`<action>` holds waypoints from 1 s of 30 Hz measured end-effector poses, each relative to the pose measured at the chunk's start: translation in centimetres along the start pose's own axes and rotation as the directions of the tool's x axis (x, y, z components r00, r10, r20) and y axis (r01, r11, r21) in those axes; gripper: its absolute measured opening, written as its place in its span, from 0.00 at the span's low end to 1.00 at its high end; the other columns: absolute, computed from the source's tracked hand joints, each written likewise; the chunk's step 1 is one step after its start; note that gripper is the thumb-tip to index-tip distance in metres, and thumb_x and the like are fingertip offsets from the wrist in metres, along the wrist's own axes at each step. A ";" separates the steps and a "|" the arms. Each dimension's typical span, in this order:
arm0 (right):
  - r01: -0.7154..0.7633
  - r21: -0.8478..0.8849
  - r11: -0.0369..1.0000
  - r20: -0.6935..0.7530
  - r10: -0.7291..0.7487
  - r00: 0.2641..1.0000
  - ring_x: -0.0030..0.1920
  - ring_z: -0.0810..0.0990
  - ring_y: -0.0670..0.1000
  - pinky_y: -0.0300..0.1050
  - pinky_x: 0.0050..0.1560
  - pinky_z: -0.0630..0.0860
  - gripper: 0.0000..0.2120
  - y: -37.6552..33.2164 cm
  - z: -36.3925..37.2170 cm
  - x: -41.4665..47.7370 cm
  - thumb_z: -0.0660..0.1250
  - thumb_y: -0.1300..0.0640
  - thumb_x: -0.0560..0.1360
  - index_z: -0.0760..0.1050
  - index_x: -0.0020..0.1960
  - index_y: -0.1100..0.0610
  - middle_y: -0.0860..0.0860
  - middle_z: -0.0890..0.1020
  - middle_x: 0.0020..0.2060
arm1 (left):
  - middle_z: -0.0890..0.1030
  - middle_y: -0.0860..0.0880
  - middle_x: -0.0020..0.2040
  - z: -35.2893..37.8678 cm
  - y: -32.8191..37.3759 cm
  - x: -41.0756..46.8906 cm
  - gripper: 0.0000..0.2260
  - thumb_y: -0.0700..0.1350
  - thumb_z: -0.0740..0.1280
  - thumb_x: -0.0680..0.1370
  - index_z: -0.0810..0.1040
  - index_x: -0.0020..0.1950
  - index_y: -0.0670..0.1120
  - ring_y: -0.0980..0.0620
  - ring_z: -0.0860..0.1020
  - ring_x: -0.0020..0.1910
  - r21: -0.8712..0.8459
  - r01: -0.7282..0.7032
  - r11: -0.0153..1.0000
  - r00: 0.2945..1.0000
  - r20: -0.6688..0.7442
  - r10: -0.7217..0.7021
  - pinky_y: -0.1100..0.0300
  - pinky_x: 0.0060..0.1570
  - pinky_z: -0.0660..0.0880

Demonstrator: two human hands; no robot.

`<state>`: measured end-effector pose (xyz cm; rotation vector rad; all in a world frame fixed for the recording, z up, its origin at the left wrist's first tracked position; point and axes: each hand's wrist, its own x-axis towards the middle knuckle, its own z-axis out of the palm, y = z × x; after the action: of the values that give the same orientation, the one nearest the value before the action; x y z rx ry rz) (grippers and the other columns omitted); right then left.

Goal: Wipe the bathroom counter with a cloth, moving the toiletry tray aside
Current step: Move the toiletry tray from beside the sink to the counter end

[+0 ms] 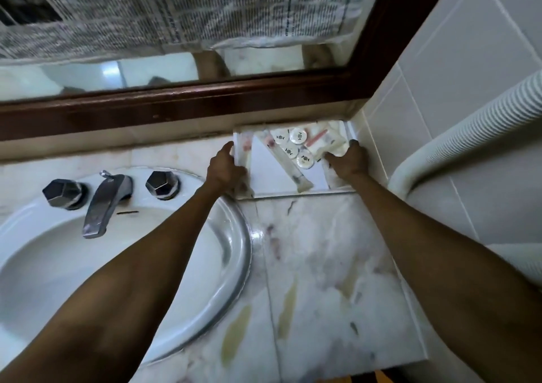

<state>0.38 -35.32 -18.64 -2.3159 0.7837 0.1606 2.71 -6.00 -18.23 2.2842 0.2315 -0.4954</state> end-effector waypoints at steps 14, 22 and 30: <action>0.203 0.145 0.968 -0.012 -0.203 0.979 0.66 0.74 0.59 0.42 0.62 0.68 0.45 -3.3 0.2 -8.2 0.81 0.53 0.65 0.63 0.76 0.59 0.62 0.73 0.65 | 0.76 0.50 0.43 -7.4 -3.8 -8.4 0.35 0.37 0.71 0.72 0.64 0.78 0.48 0.48 0.76 0.45 -0.106 -0.051 0.993 0.993 -0.109 0.039 0.57 0.45 0.72; 0.352 0.246 0.903 -0.052 -0.350 0.935 0.66 0.73 0.57 0.45 0.64 0.69 0.42 -8.7 2.2 -17.1 0.81 0.57 0.65 0.66 0.73 0.60 0.61 0.72 0.66 | 0.77 0.50 0.44 -14.7 -9.5 -16.1 0.33 0.37 0.71 0.70 0.69 0.75 0.49 0.54 0.77 0.42 -0.186 -0.122 0.975 0.963 -0.261 0.071 0.57 0.38 0.77; 0.478 0.272 0.835 -0.011 -0.494 0.869 0.64 0.74 0.57 0.46 0.63 0.70 0.40 -13.9 8.1 -29.5 0.81 0.57 0.65 0.67 0.72 0.58 0.60 0.73 0.65 | 0.75 0.51 0.43 -21.9 -20.6 -26.5 0.33 0.37 0.70 0.70 0.69 0.74 0.51 0.47 0.77 0.43 -0.295 -0.129 0.947 0.924 -0.383 0.006 0.52 0.43 0.79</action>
<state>-14.83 -7.38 -7.72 -2.1594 0.1484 -0.1001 -21.75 23.73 -6.96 2.0434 0.3904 0.0295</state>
